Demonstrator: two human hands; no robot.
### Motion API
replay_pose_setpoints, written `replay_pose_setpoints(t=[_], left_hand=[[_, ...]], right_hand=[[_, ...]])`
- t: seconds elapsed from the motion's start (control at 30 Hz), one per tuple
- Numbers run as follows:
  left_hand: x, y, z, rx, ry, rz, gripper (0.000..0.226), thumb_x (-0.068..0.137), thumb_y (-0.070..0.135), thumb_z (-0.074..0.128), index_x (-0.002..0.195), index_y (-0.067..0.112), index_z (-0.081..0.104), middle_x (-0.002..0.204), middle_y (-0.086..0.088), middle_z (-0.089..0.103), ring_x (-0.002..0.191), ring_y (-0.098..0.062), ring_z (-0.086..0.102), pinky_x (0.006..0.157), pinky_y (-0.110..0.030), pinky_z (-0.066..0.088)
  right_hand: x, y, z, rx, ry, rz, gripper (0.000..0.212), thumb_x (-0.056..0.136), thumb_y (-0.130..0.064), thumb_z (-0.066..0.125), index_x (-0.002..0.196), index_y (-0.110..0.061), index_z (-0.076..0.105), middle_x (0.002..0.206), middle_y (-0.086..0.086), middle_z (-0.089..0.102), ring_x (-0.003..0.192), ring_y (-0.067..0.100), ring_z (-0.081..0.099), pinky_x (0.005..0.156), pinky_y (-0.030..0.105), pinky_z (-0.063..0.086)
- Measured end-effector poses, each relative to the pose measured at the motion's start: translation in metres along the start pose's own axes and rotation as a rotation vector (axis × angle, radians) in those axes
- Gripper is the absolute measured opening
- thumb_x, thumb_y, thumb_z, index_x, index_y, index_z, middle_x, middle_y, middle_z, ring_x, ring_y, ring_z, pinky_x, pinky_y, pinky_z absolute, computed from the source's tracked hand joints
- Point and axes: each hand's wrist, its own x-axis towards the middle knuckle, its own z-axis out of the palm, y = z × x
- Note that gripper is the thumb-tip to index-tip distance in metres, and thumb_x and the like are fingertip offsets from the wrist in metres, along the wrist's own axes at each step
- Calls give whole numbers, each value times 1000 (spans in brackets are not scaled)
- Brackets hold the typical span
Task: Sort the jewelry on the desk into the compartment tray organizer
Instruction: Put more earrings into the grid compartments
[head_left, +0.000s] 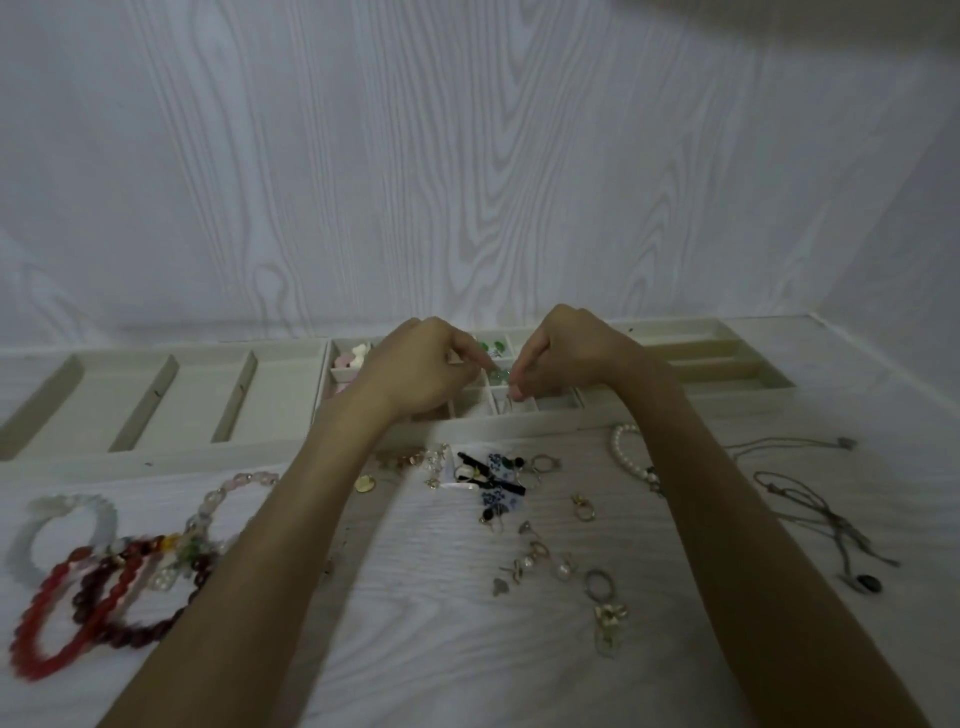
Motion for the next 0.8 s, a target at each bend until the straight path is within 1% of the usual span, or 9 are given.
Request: replay_pose_setpoints(t=[0.07,0.17,0.23,0.37,0.43,0.5,0.57,0.67,0.8], left_hand=[[0,-2,-4,-9,20,-17,16,89,28,59,93,37,72,101,7,69,74,-5,56,69,-28,47],[-2,-2,-10,-44,30,-36,16,89,28,59,94,37,72,98,11,70,89,-9,62,81,-32,51],[-4,-2,-13,-54,24,-42,15,89,27,60,91,38,71,96,12,69,91,-9,62,82,-32,50],[-9,1,-26,-71,-3,-63,15,89,27,60,94,34,72,99,13,70,93,-8,63,90,-37,51],[-14,2,-39,-90,-8,-56,14,89,28,60,94,34,72,96,15,71,90,-5,65,90,-37,50],[-26,-2,-53,-111,0,-47,12,89,29,62,92,32,73,86,19,69,74,5,63,77,-32,52],[-40,-9,-64,-84,-34,-61,9,88,31,64,88,32,73,83,20,68,64,5,61,67,-29,51],[-63,-23,-76,52,-146,-95,10,87,26,65,85,33,71,92,14,70,83,-4,65,85,-34,53],[-78,-34,-92,22,-204,-97,13,86,16,67,95,23,74,97,11,71,90,-10,67,91,-38,51]], right_hand=[[1,-1,-2,8,-7,8,15,65,-26,84,78,-25,78,68,-8,70,71,7,62,70,28,52],[-2,-1,-6,1,-47,17,16,68,-23,83,83,-22,78,65,-12,67,71,9,62,73,28,52],[-5,0,-11,-29,-31,14,15,71,-22,81,85,-20,78,68,-9,69,75,17,64,70,27,50],[-14,-7,-27,-21,105,-21,13,72,-25,80,84,-21,77,47,-18,55,58,2,54,61,19,44],[-20,-18,-32,3,160,-55,11,72,-26,79,83,-25,76,52,-16,57,59,3,56,66,24,47],[-28,-35,-31,20,167,-119,11,73,-28,78,84,-27,75,58,-13,60,62,4,58,68,25,48],[-35,-51,-23,22,155,-169,11,74,-28,77,85,-30,74,60,-12,62,61,3,58,65,25,46],[-44,-77,1,-54,29,-276,14,78,-30,73,92,-33,72,66,-15,62,61,-2,54,58,20,38],[-46,-93,38,-151,-127,-369,22,88,-23,59,104,-32,70,96,-13,68,75,-3,54,62,15,37]])
